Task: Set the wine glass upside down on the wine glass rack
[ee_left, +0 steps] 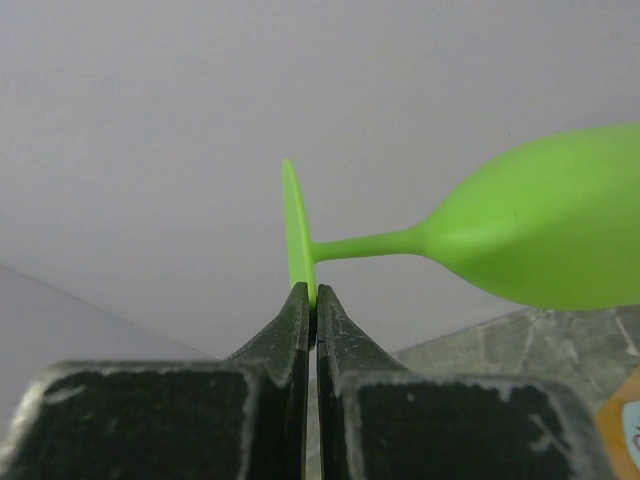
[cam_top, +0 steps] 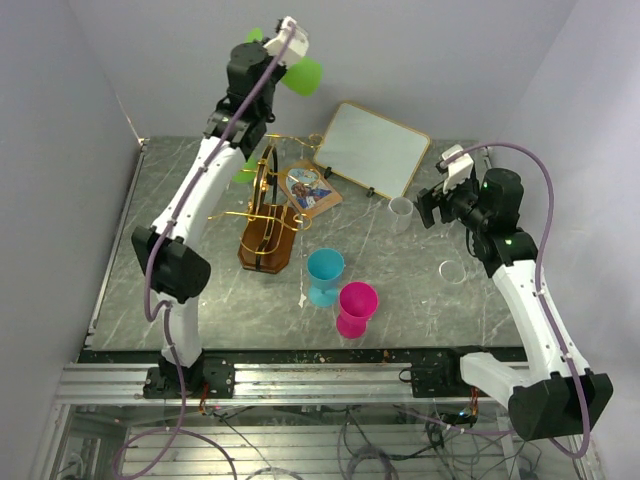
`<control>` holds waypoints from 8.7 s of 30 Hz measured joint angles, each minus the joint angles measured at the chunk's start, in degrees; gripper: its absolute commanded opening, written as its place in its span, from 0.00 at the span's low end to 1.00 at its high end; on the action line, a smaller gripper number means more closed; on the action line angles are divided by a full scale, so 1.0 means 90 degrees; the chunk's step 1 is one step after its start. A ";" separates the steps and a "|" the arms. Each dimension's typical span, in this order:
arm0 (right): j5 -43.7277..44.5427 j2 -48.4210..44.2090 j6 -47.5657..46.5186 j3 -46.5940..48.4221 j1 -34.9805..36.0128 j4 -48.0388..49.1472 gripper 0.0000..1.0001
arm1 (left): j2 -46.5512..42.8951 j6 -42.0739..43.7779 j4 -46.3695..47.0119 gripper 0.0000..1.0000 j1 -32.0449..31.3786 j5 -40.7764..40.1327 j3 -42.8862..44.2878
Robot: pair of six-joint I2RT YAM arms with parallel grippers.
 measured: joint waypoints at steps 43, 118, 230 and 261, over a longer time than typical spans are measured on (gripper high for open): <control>-0.0199 0.0192 0.0046 -0.0321 0.0063 0.0092 0.82 | 0.0466 0.3072 -0.0243 0.07 -0.1375 -0.0799 -0.1600; -0.0369 0.0274 0.0019 -0.0408 -0.0372 0.0168 0.82 | 0.0172 0.1926 -0.1467 0.07 -0.1877 -0.0092 -0.1749; -0.0685 0.0401 0.0000 -0.0466 -0.0678 0.0163 0.85 | -0.0806 0.1598 -0.1778 0.47 -0.1804 -0.0556 -0.2380; 0.0078 0.2013 0.0206 0.2314 0.0695 -0.1911 0.57 | -0.4318 -0.1814 -0.2093 0.99 -0.0469 0.1443 -0.4398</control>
